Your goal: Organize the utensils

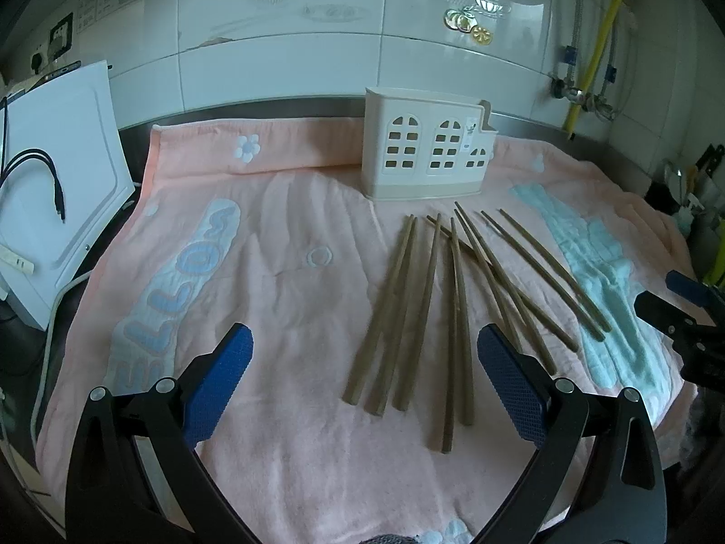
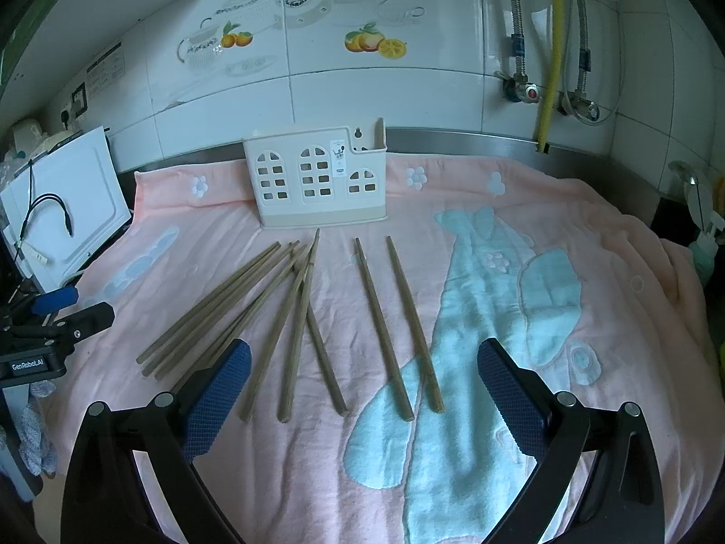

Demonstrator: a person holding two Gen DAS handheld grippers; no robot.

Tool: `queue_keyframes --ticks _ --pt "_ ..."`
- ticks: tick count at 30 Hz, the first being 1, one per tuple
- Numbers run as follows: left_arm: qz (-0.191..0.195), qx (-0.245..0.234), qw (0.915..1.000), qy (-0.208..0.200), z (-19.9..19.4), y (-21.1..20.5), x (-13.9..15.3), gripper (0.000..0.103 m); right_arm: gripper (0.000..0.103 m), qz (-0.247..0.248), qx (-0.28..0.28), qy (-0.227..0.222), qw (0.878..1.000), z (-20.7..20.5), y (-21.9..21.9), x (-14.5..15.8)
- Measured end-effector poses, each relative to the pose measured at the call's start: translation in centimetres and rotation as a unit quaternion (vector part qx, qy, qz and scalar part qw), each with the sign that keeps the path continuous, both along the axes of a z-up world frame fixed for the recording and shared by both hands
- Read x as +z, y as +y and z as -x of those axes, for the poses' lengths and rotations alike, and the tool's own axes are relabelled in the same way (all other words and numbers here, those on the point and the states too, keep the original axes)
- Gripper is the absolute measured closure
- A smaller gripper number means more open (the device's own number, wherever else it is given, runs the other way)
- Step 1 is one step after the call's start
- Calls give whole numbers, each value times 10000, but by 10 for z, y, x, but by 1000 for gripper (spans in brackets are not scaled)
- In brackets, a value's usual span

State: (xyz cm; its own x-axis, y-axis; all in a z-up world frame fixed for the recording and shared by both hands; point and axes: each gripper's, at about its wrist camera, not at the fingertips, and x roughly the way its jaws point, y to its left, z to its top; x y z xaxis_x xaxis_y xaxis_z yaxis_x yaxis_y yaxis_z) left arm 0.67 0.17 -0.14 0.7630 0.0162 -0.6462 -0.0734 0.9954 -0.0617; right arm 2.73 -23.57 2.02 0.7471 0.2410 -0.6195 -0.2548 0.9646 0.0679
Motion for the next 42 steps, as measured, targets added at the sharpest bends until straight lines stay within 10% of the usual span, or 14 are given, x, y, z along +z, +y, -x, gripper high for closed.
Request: queue_keyframes --ticks 42 --pt "-153 143 9997 -156 1 2 2 5 6 -96 -41 7 9999 -2 -2 -1"
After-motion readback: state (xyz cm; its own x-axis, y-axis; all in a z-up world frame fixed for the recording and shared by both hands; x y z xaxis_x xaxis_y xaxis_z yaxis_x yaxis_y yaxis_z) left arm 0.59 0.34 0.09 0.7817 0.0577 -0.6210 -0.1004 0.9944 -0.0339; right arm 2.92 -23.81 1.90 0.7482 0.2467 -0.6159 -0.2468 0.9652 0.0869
